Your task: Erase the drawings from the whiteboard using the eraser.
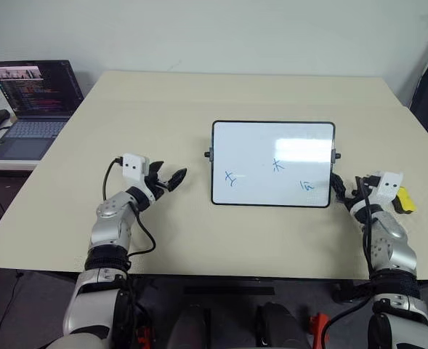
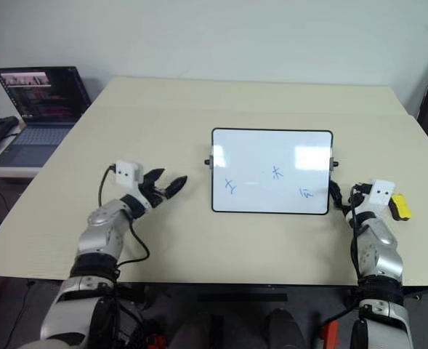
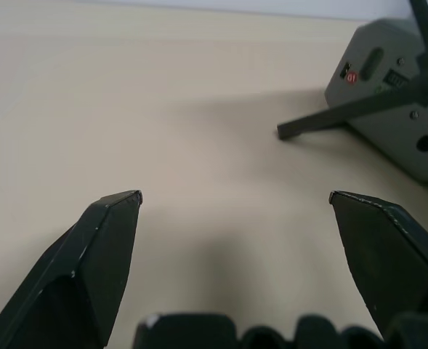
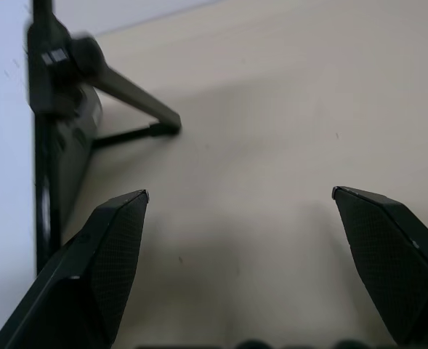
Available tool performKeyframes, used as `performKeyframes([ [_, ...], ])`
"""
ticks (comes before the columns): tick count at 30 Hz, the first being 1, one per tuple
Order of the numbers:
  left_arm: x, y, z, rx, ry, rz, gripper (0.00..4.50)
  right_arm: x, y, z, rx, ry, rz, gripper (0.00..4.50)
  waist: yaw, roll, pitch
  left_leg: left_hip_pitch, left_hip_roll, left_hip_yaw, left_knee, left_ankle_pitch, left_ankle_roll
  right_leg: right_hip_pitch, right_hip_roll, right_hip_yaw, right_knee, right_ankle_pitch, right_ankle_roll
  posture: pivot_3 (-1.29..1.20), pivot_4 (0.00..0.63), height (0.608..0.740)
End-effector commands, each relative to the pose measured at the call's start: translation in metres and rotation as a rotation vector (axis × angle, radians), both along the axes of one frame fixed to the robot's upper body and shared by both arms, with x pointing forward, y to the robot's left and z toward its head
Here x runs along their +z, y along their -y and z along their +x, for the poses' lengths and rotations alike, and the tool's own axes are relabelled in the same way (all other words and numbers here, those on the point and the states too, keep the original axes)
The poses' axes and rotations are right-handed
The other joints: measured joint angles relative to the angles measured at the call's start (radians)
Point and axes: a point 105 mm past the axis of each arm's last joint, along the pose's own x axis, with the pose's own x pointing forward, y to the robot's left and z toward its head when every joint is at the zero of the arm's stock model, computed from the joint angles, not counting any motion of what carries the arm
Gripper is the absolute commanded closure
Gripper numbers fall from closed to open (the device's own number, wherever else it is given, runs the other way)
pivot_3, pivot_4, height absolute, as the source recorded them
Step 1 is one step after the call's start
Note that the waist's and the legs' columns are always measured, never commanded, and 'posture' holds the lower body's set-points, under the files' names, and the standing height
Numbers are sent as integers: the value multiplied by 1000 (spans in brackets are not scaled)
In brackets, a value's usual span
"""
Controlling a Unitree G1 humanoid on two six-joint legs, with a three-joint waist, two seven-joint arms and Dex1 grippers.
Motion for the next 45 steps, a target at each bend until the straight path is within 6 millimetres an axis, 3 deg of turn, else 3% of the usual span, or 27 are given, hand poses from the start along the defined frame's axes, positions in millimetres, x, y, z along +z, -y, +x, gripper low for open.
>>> performKeyframes([
  [1,13,2,5,11,63,-6,0,13,2,2,-15,52,-31,59,0,0,0,0,0,0,0,0,0,0,0,0,0,0,0,0,150,740],
  [4,14,2,6,23,79,-11,0,13,5,2,-35,54,-47,59,-2,0,0,1,0,0,0,0,0,0,0,0,1,0,0,0,150,740],
  [8,27,-6,3,-12,108,45,0,33,11,1,-37,96,-90,59,-3,0,0,1,0,0,0,0,0,0,0,0,1,0,0,0,150,740],
  [12,37,-19,-14,-148,99,159,0,58,23,-6,-15,113,-157,59,-5,1,0,0,0,1,0,0,0,-2,0,1,1,0,0,0,150,740],
  [16,83,-28,-47,-358,94,183,0,87,38,-15,16,118,-170,59,-5,1,1,0,1,1,-1,0,0,-2,0,1,1,0,0,0,150,740],
  [18,94,-10,-65,-512,68,179,0,91,49,-20,24,96,-187,59,-4,1,1,-1,1,1,-1,0,0,-2,0,1,1,0,0,0,150,740],
  [21,100,37,-84,-744,52,163,0,90,64,-25,20,36,-289,59,9,1,0,0,0,0,0,0,0,1,-1,0,-1,0,0,0,150,740],
  [24,106,79,-85,-859,100,150,0,90,89,-29,-8,-9,-294,59,15,1,1,0,0,0,1,0,0,3,-1,-2,-3,0,1,0,150,740],
  [27,102,119,-85,-939,135,121,0,77,117,-37,-34,-99,-270,59,11,0,1,0,0,0,2,0,0,3,0,-1,-3,1,1,0,150,740],
  [31,94,154,-90,-1012,146,69,0,57,135,-46,-15,-196,-234,59,-5,0,1,1,0,3,1,0,1,3,0,3,-3,0,1,0,150,740],
  [36,90,165,-97,-1026,148,19,0,42,145,-49,2,-265,-262,59,-32,0,1,6,1,11,0,-1,2,2,1,11,-2,0,1,0,150,740],
  [45,85,157,-99,-1009,129,26,0,50,141,-39,52,-224,-207,59,-25,0,1,8,0,15,1,-1,2,3,1,16,-3,0,10,0,150,740],
])
